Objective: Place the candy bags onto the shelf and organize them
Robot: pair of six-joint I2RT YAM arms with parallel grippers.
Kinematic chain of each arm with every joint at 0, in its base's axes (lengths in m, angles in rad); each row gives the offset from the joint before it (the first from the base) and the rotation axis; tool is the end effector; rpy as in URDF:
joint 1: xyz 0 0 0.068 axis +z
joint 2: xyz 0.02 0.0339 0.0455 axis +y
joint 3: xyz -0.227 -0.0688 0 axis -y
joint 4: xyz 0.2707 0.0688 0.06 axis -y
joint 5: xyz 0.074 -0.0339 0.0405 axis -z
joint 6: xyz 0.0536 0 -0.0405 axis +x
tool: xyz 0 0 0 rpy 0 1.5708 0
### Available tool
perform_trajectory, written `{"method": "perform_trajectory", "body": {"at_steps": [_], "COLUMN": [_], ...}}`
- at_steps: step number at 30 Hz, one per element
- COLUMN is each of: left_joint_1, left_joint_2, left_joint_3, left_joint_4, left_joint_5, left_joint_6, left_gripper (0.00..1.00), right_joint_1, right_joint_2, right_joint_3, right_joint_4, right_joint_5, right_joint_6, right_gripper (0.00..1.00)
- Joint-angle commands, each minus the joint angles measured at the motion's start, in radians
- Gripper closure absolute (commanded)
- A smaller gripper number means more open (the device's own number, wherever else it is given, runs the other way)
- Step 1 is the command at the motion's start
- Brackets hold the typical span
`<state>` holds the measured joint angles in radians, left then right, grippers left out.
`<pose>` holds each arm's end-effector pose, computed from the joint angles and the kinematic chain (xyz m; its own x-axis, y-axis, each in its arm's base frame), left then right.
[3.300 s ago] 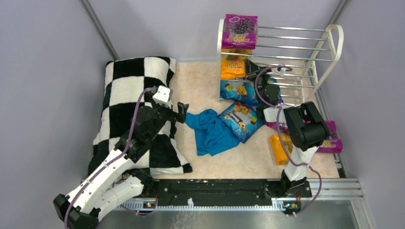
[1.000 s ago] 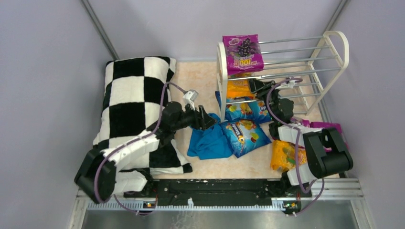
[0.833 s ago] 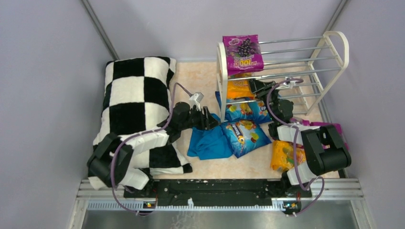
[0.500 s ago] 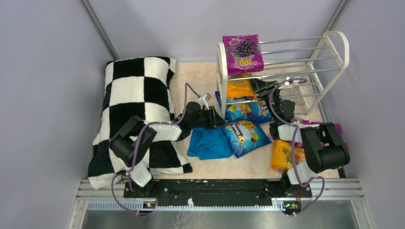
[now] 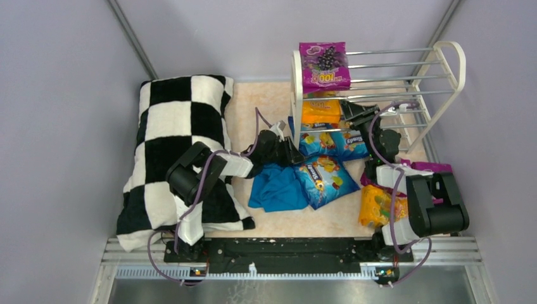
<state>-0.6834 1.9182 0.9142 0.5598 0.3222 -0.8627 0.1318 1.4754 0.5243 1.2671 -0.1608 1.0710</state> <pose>0.3041 -0.2695 0.0771 -0.8401 -0.2451 -0.4839 0.2806 0.5671 -0.7744 0.3211 0.0512 0.1934 -0.0986 0.8609 -0.4992 -0.4049 0.4235 0.8104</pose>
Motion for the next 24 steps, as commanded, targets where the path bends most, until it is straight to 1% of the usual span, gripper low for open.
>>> {"method": "perform_trajectory", "body": {"at_steps": [1, 4, 7, 10, 15, 17, 18, 20, 22, 24], "left_joint_1": [0.050, 0.085, 0.117, 0.146, 0.194, 0.219, 0.228, 0.248, 0.271, 0.297], "left_joint_2": [0.055, 0.094, 0.139, 0.200, 0.327, 0.364, 0.365, 0.322, 0.244, 0.134], "left_joint_3": [0.079, 0.125, 0.201, 0.290, 0.504, 0.585, 0.601, 0.583, 0.524, 0.429], "left_joint_4": [0.031, 0.014, -0.014, -0.037, -0.106, -0.140, -0.159, -0.199, -0.237, -0.243], "left_joint_5": [-0.070, -0.055, -0.038, -0.005, 0.079, 0.117, 0.113, 0.077, 0.055, 0.085], "left_joint_6": [0.017, 0.017, 0.025, 0.023, 0.021, 0.021, 0.029, 0.051, 0.054, 0.001], "left_gripper": [0.62, 0.62, 0.61, 0.60, 0.57, 0.55, 0.54, 0.50, 0.43, 0.37], "right_joint_1": [-0.013, -0.012, -0.012, -0.012, -0.013, -0.011, -0.012, -0.011, -0.002, 0.025], "right_joint_2": [-0.102, -0.163, -0.217, -0.258, -0.320, -0.330, -0.332, -0.334, -0.343, -0.364], "right_joint_3": [0.019, 0.052, 0.074, 0.072, 0.103, 0.148, 0.172, 0.217, 0.237, 0.228], "right_joint_4": [-0.182, -0.354, -0.551, -0.649, -0.849, -0.978, -1.055, -1.194, -1.302, -1.366], "right_joint_5": [-0.065, -0.108, -0.110, -0.116, -0.112, -0.112, -0.109, -0.107, -0.113, -0.112], "right_joint_6": [-0.036, -0.089, -0.130, -0.178, -0.274, -0.352, -0.398, -0.488, -0.563, -0.596], "right_gripper": [0.54, 0.54, 0.54, 0.53, 0.51, 0.49, 0.47, 0.42, 0.38, 0.34]}}
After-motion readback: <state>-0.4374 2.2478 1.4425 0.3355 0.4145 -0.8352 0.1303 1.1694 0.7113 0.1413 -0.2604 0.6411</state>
